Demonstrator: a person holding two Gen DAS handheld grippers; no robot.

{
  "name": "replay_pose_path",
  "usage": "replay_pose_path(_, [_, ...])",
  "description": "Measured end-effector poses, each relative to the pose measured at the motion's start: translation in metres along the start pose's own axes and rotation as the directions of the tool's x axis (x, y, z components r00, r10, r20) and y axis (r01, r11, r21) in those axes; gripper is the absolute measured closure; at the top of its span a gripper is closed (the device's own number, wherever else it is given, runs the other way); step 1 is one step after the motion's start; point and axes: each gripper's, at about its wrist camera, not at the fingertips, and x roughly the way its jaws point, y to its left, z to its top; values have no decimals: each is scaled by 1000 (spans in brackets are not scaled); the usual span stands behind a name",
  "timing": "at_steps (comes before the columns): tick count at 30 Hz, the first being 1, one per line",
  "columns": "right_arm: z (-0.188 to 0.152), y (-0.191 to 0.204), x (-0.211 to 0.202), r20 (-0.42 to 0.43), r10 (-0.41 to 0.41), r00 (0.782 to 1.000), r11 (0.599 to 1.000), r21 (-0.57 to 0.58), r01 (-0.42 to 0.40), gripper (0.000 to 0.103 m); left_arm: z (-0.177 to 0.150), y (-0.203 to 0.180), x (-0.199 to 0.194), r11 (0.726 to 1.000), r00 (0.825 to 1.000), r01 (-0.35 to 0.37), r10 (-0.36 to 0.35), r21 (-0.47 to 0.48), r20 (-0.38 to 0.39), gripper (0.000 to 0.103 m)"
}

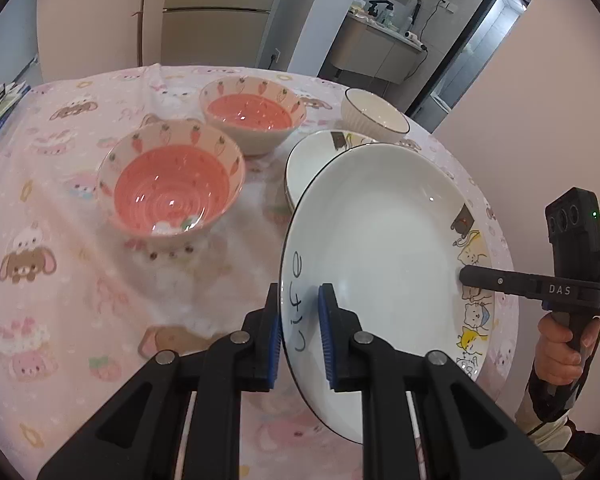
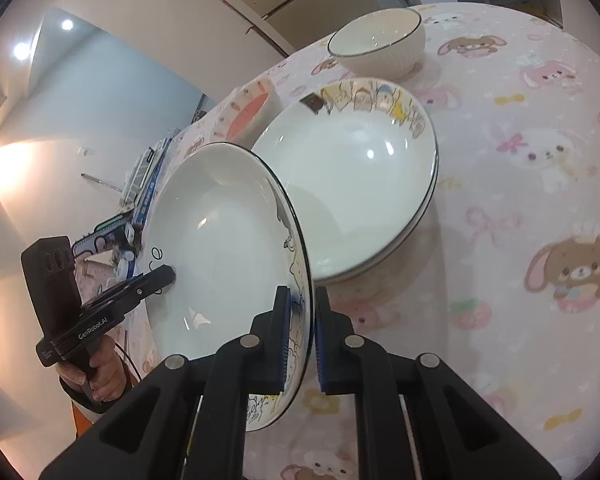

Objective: Organize plates and bowls
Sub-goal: 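Carry the 'life' plate with both grippers over the cartoon-rim plate stack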

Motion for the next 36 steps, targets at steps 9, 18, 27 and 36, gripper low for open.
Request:
replay_pose_path(9, [57,-24,-18,94,4,996,1000,19,-5,91,54,-18,26,1000,1000,5,-5,27,9,88])
replay_pose_path(18, [92,-41,0,111,19,994,1000,18,-21,91,74,-7,61,999,999,14,-12,-48,46,88])
replay_pose_path(27, [94,-58,18,101,-40,994,999,35,37,91,69,-17,83,1000,1000,-16,16,4,21,88])
replay_pose_path(36, [93,-67,29,75,-60,995,997,49,57,91,69,-10,98,1000,1000,-3,3,-11,-19,88])
